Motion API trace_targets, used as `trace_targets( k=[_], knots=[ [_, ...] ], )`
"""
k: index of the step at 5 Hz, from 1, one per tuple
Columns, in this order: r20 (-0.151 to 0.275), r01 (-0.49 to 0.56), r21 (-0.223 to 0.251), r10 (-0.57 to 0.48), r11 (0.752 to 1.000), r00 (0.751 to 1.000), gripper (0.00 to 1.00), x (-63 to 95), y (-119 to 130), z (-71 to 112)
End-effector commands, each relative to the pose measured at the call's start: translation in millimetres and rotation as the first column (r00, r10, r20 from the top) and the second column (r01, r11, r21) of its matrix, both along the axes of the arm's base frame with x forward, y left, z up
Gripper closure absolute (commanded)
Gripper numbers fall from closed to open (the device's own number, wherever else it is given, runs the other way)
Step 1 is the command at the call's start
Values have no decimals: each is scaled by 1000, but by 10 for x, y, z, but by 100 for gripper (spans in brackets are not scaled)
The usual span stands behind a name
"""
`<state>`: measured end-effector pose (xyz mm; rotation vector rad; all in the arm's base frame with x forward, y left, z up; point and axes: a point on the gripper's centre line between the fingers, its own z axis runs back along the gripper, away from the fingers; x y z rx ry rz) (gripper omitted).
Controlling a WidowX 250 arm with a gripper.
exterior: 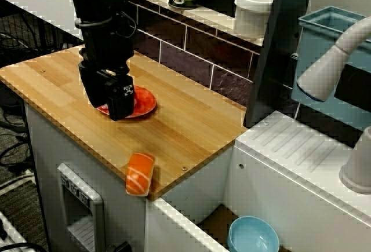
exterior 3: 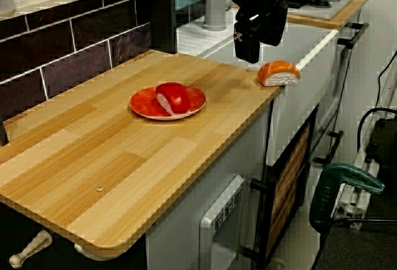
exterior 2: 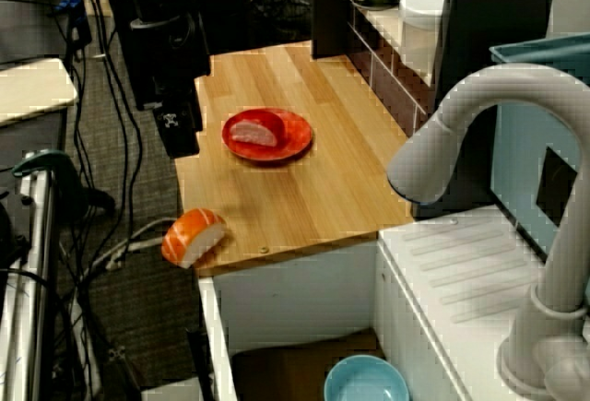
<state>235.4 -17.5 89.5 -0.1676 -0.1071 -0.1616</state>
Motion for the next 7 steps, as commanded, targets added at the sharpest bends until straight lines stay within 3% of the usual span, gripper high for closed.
trace_targets(
  k=[1, 2, 3, 4, 5, 7],
  knots=[
    [0, 0, 0, 0, 1000, 1000, 0, 0, 0, 0],
    [-38, 94, 30, -93, 995, 995, 0, 74, 16, 152],
    [3, 95, 90, -96, 991, 995, 0, 117, 30, 222],
    [-13, 149, 139, -148, 979, 989, 0, 342, 135, 105],
    [29, 206, 150, -212, 967, 977, 0, 515, 333, 7],
    [33, 298, 200, -311, 933, 950, 0, 667, 555, -2]
  ],
)
